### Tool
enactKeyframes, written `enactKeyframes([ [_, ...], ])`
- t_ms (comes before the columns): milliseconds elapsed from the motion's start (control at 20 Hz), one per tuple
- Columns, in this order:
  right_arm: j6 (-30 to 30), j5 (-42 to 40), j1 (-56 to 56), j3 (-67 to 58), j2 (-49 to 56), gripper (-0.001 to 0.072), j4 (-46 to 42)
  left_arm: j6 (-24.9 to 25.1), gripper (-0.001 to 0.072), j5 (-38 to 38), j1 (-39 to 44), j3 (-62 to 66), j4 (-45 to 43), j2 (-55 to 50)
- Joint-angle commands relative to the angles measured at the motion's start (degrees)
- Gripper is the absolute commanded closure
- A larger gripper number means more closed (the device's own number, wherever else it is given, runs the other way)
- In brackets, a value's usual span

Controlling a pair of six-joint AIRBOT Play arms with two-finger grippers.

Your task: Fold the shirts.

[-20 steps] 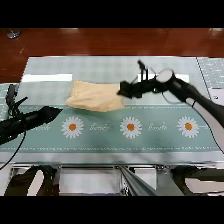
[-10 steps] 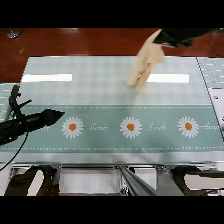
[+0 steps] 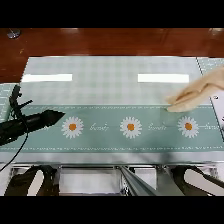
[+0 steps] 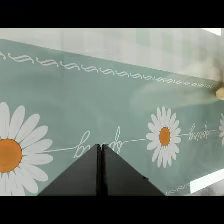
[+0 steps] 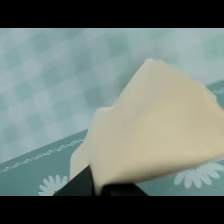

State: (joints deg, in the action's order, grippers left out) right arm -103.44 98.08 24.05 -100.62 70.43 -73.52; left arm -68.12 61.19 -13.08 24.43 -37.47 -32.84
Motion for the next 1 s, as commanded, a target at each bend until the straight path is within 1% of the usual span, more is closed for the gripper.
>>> enactKeyframes([
  [0, -3.82, -2.08, 9.75, 14.43, -11.32, 0.0685, -8.04, 0.00, 0.0679, -0.76, 1.46, -0.02, -0.02, 0.04],
  [100, -5.18, 0.13, 15.80, 23.41, -18.01, 0.0685, -13.62, -0.02, 0.0679, -1.79, 3.65, -0.02, -0.02, -0.07],
  [200, -5.57, 5.25, 23.02, 32.06, -23.21, 0.0684, -15.58, -0.04, 0.0679, -3.82, 6.54, -0.02, -0.02, -0.07],
  [250, -5.55, 5.92, 26.34, 36.17, -25.70, 0.0684, -16.04, -0.04, 0.0679, -4.90, 8.09, -0.02, -0.02, -0.07],
  [350, -5.66, 4.94, 32.63, 43.85, -31.19, 0.0684, -19.17, -1.14, 0.0678, -6.88, 10.82, -0.02, 0.04, -0.09],
  [450, -7.39, 1.22, 37.64, 48.76, -36.87, 0.0680, -25.83, -1.57, 0.0678, -7.78, 12.41, 0.00, 0.02, -0.39],
  [500, -7.52, -1.05, 39.67, 49.94, -39.10, 0.0622, -28.52, -1.57, 0.0679, -8.02, 12.66, 0.00, 0.02, -0.79],
  [550, -6.95, -3.23, 41.20, 49.99, -40.06, 0.0328, -29.33, -1.57, 0.0679, -8.52, 12.74, 0.00, 0.02, -1.38],
  [600, -4.13, -6.05, 41.86, 49.24, -39.63, 0.0079, -26.77, -1.60, 0.0678, -9.66, 12.70, 0.28, 0.04, -2.19],
  [650, -1.86, -8.20, 41.81, 47.01, -37.51, 0.0082, -21.42, -1.57, 0.0678, -10.12, 12.31, 1.79, 0.35, -3.45],
  [700, -1.73, -9.38, 41.79, 43.82, -34.27, 0.0082, -14.45, -1.53, 0.0677, -9.94, 11.45, 4.98, 0.42, -5.25],
  [750, -1.75, -10.40, 41.79, 40.30, -30.49, 0.0089, -5.05, -1.49, 0.0678, -9.55, 10.51, 9.07, 0.42, -7.21],
  [800, -1.64, -11.69, 41.77, 36.85, -26.18, 0.0152, 8.11, -1.22, 0.0678, -9.51, 9.84, 14.45, 0.42, -9.73],
  [850, 0.07, -13.75, 40.33, 34.21, -22.29, 0.0291, 21.90, -0.85, 0.0678, -9.51, 9.77, 20.17, 0.39, -12.41],
  [900, 2.25, -16.52, 36.39, 32.04, -19.50, 0.0409, 31.34, -0.90, 0.0678, -9.33, 9.97, 26.43, 0.44, -15.45],
  [950, 6.99, -20.13, 29.55, 29.51, -17.38, 0.0628, 37.13, -0.85, 0.0678, -9.27, 10.97, 33.38, 0.44, -19.08],
])
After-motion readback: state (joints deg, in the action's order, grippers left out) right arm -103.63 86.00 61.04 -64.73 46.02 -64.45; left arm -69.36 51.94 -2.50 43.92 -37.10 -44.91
